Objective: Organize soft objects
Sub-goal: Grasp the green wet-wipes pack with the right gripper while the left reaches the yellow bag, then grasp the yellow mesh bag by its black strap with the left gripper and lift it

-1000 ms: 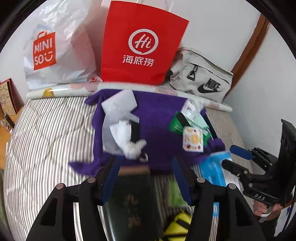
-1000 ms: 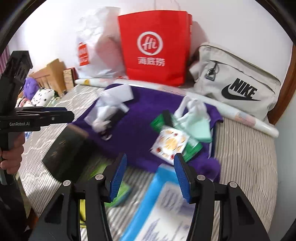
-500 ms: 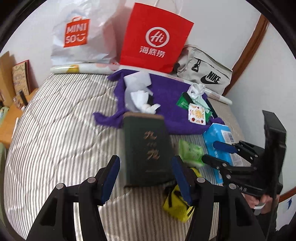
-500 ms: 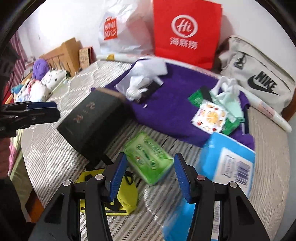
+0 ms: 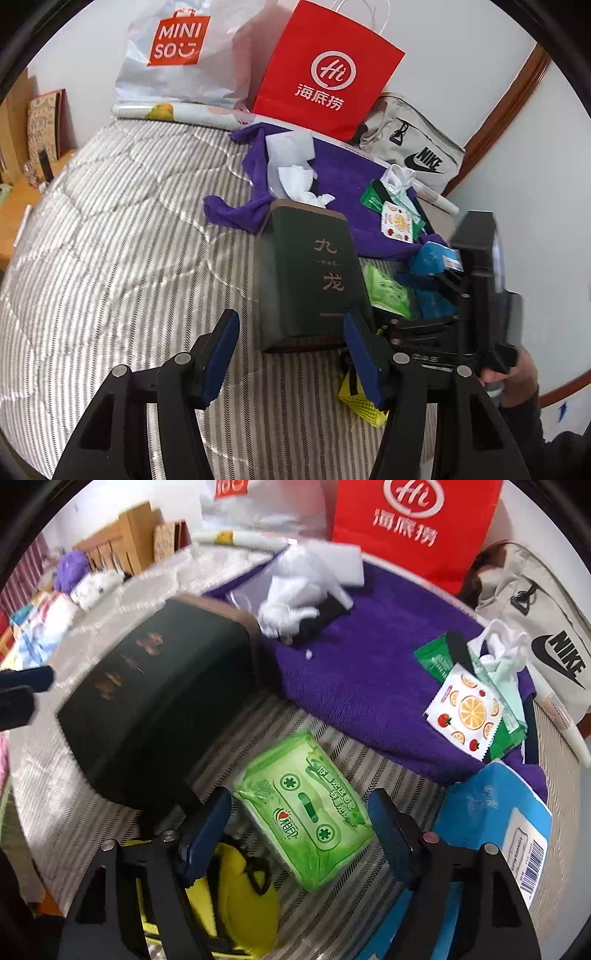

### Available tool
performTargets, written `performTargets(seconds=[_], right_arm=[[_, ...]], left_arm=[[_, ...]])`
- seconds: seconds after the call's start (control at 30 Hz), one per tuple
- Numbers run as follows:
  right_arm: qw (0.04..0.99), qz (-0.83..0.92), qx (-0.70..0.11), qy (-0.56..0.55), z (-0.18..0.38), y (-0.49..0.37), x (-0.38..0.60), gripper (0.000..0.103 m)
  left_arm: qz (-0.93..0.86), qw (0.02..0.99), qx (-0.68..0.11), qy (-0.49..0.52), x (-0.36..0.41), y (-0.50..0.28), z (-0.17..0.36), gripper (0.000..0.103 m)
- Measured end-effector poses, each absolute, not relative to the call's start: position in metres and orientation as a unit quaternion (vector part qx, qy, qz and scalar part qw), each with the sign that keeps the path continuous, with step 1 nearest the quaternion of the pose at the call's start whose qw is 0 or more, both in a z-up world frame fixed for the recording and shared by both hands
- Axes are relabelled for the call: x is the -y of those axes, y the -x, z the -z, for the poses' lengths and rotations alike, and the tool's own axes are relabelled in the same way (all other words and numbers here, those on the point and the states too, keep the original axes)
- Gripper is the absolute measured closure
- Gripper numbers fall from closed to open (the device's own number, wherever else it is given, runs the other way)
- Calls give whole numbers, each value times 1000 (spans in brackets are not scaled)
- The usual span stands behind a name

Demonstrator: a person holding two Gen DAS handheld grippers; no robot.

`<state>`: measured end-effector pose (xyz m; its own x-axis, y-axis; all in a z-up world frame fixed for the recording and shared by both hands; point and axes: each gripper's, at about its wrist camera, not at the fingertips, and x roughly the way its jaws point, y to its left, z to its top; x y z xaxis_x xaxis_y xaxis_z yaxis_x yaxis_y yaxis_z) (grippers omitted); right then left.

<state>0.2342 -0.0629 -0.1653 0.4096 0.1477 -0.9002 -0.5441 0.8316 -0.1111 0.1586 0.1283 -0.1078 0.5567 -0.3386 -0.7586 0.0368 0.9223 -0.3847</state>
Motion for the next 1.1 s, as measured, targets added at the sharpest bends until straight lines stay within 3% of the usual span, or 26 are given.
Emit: performTargets(seconds=[0.23, 0.67, 1.1], right_arm=[[822, -228, -488, 186, 162, -232, 66, 39], [868, -221, -428, 120, 108, -187, 99, 39], [884, -225, -403, 72, 102, -113, 132, 39]], left_arm=[[110, 866, -460, 163, -131, -155, 111, 46], [139, 858, -476, 131, -96, -128, 125, 46], [140, 855, -491, 91, -65, -102, 139, 46]])
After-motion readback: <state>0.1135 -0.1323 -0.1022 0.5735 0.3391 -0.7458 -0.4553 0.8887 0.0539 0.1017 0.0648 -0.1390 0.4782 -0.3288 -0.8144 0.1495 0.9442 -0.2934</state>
